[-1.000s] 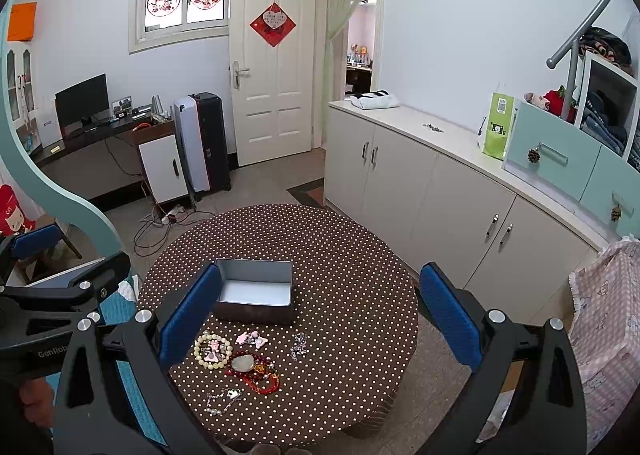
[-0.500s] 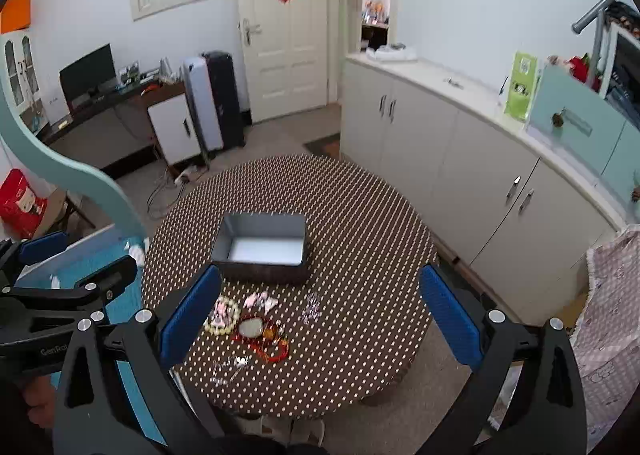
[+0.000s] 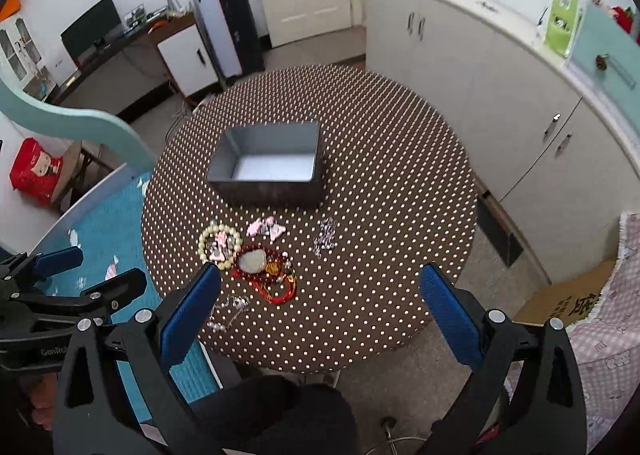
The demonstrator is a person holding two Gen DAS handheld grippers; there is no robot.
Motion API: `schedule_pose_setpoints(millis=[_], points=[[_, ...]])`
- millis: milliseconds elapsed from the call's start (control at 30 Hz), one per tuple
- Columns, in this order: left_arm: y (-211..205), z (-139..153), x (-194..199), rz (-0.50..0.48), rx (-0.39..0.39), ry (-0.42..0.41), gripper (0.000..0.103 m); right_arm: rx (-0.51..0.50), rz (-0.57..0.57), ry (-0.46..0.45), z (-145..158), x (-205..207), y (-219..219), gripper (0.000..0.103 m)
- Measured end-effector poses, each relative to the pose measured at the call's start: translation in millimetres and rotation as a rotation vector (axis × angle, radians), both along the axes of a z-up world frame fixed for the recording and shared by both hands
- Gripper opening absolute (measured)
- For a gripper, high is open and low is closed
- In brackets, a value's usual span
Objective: Organize jewelry
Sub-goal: 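Move both grippers down toward the bracelets beside the grey box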
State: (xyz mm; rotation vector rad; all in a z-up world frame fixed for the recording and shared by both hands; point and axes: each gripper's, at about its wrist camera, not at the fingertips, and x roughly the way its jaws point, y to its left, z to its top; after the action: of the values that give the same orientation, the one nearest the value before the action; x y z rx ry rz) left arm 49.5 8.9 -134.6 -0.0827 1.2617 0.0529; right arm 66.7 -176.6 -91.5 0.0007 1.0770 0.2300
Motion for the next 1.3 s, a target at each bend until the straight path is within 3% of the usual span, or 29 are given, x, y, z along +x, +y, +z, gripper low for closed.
schedule_pose_setpoints(millis=[267, 367, 533, 633, 733, 967, 1033, 1167, 1300], points=[[20, -42, 10, 0.102, -0.054, 0.104, 0.098, 0.001, 0.046, 0.043, -22, 13, -8, 0.096], [25, -51, 18, 0.100, -0.031, 0.095, 0.098, 0.025, 0.068, 0.039, -28, 18, -7, 0.096], [36, -74, 42, 0.094, -0.076, 0.096, 0.098, 0.097, 0.142, 0.025, -36, 26, 2, 0.096], [41, -85, 55, 0.087, -0.048, 0.104, 0.097, 0.094, 0.161, 0.028, -40, 31, 12, 0.096], [49, -98, 68, 0.068, -0.076, 0.129, 0.076, 0.084, 0.162, 0.045, -44, 37, 18, 0.096], [63, -132, 92, 0.045, -0.108, 0.220, 0.070, 0.043, 0.168, 0.106, -67, 56, 43, 0.093], [64, -138, 97, 0.035, -0.104, 0.231, 0.066, 0.025, 0.165, 0.117, -74, 60, 50, 0.081], [69, -150, 108, 0.021, -0.121, 0.260, 0.055, 0.024, 0.180, 0.158, -87, 65, 61, 0.072], [65, -155, 114, -0.020, -0.086, 0.250, 0.039, 0.102, 0.208, 0.213, -97, 71, 69, 0.058]])
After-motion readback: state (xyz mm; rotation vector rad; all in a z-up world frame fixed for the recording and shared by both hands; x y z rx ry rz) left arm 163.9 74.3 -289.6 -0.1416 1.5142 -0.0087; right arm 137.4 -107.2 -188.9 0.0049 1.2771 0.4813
